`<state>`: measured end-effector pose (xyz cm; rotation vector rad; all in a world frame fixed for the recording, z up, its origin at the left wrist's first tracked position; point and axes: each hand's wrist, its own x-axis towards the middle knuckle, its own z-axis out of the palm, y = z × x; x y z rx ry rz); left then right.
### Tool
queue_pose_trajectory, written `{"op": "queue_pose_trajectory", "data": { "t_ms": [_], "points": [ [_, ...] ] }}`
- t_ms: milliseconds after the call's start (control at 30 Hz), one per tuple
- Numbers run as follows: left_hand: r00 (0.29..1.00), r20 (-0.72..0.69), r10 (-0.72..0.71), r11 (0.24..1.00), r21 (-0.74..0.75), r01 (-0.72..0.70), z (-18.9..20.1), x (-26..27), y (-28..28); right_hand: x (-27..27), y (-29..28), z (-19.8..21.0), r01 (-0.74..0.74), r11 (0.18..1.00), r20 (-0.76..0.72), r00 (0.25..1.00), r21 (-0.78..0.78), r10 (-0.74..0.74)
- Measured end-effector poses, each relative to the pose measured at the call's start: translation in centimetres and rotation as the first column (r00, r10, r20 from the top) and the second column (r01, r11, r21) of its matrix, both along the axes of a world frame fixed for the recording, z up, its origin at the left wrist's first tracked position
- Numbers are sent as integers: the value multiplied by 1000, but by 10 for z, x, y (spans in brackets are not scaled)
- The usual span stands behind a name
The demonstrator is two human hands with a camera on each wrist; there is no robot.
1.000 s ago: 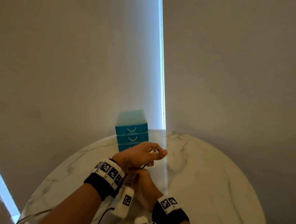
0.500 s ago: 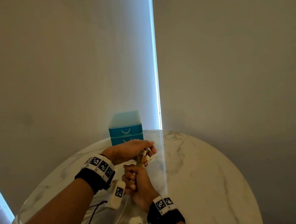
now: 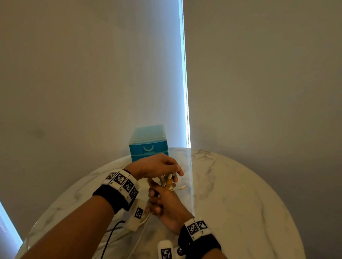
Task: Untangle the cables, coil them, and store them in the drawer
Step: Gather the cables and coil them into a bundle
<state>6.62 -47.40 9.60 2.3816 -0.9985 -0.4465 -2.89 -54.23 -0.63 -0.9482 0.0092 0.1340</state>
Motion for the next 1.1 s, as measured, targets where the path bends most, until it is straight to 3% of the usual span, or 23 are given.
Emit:
{"op": "queue_pose_trajectory", "data": {
  "t_ms": [133, 200, 300, 467, 633, 833, 900, 1000, 1100],
  "points": [
    [938, 345, -20, 1000, -10, 25, 13, -2, 16, 6, 4, -5, 69, 990, -53, 996, -126, -76],
    [898, 427, -107, 994, 65, 87, 17, -9, 17, 7, 4, -7, 76, 984, -45, 995, -159, -85],
    [867, 432, -248, 958, 242, 154, 24, -18, 17, 8, 3, -9, 78, 969, -40, 995, -236, -90],
    [779, 519, -351, 862, 504, 53, 20, -28, 14, 8, 3, -12, 78, 962, -48, 994, -262, -94],
    [774, 550, -312, 912, 402, 82, 8, -22, 11, 7, 2, -10, 107, 952, -37, 992, -286, -123],
    [866, 492, -89, 994, 106, 42, 6, -19, 19, 9, 3, -12, 99, 985, -50, 993, -138, -107],
    [898, 431, -85, 991, 131, 31, 3, -18, 18, 6, 3, -9, 99, 989, -67, 992, -113, -107],
    [980, 196, -31, 980, 201, -9, -2, -25, 10, 4, 4, -8, 109, 990, -100, 988, -95, -118],
    [993, 115, -22, 965, 261, -9, -6, -31, 3, 5, 4, -9, 145, 987, -114, 982, -65, -151]
  ]
}}
